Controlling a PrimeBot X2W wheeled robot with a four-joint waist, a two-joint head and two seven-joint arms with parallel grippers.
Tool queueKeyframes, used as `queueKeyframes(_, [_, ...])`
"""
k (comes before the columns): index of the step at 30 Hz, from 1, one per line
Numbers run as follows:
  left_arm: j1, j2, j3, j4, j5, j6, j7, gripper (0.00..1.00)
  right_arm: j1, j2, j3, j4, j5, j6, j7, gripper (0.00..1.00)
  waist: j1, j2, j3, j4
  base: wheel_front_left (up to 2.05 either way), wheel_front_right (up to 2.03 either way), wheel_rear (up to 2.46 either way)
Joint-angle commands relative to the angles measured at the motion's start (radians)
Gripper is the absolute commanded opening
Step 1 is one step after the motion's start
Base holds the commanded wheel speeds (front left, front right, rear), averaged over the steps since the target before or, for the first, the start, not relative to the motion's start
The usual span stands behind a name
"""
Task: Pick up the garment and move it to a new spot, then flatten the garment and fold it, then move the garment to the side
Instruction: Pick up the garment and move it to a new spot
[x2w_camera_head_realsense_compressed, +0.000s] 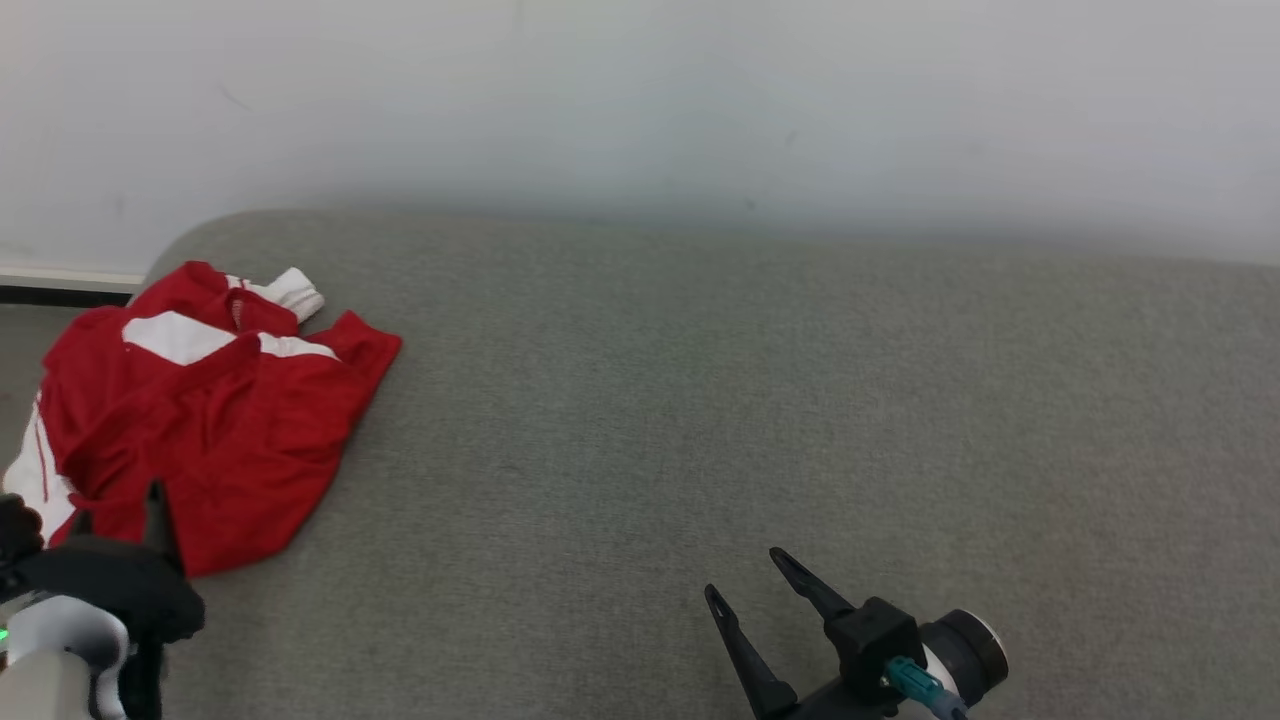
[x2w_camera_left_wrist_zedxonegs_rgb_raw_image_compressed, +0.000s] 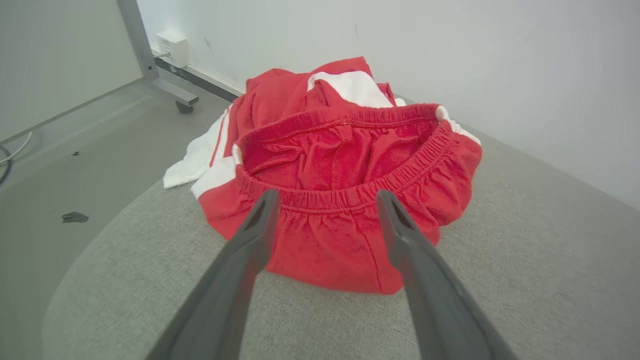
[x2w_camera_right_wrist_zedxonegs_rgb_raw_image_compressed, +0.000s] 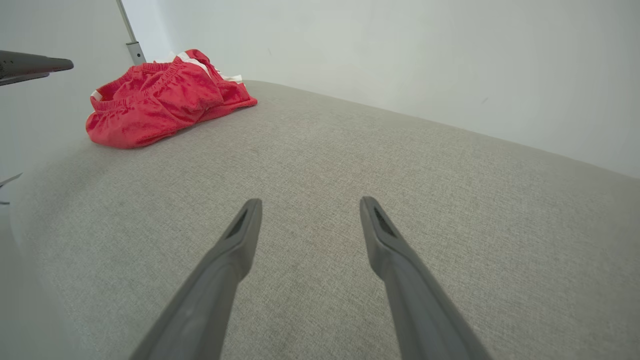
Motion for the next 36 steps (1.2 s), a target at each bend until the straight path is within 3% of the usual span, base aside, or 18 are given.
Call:
queueKeyframes(1, [-0.034, 0.019, 0.013, 0.02, -0.017, 0.001, 0.011, 1.0, -0.018, -0.003, 0.013, -0.015, -0.014, -0.002, 0.009, 1.0, -0.0001, -0.0002, 0.105, -0.112, 0.0, 0.0, 0.0])
queueKeyframes(16, [-0.206, 0.09, -0.001, 0.205, -0.027, 0.034, 0.194, 1.0, -0.017, -0.008, -0.007, -0.112, -0.071, -0.002, 0.056, 1.0, -0.0001, -0.0002, 0.252, -0.165, 0.0, 0.0, 0.0])
queueKeyframes(17, [-0.207, 0.089, -0.004, 0.212, -0.026, 0.04, 0.208, 0.93, -0.014, -0.007, -0.011, -0.114, -0.069, -0.002, 0.056, 1.0, -0.0001, -0.0002, 0.253, -0.164, 0.0, 0.0, 0.0])
queueKeyframes(18, [-0.209, 0.089, -0.007, 0.218, -0.025, 0.044, 0.221, 0.5, -0.012, -0.007, -0.013, -0.115, -0.069, -0.002, 0.055, 1.0, -0.0001, -0.0002, 0.252, -0.162, 0.0, 0.0, 0.0])
queueKeyframes(19, [-0.209, 0.089, -0.008, 0.224, -0.027, 0.045, 0.23, 0.36, -0.008, -0.007, -0.016, -0.114, -0.067, -0.002, 0.053, 1.0, -0.0001, -0.0002, 0.25, -0.16, 0.0, 0.0, 0.0])
queueKeyframes(20, [-0.207, 0.089, -0.01, 0.227, -0.028, 0.046, 0.237, 0.0, -0.005, -0.006, -0.017, -0.113, -0.065, -0.002, 0.052, 1.0, -0.0001, -0.0002, 0.247, -0.158, 0.0, 0.0, 0.0])
queueKeyframes(25, [-0.215, 0.107, -0.017, 0.219, -0.034, 0.034, 0.26, 0.0, -0.005, -0.004, -0.018, -0.102, -0.049, -0.002, 0.036, 1.0, -0.0001, -0.0002, 0.226, -0.141, 0.0, 0.0, 0.0])
queueKeyframes(36, [-0.269, 0.225, -0.017, 0.075, -0.032, -0.02, 0.272, 0.0, 0.003, -0.002, -0.017, -0.041, 0.036, -0.002, -0.021, 1.0, -0.0001, -0.0002, 0.104, -0.113, 0.0, 0.0, 0.0])
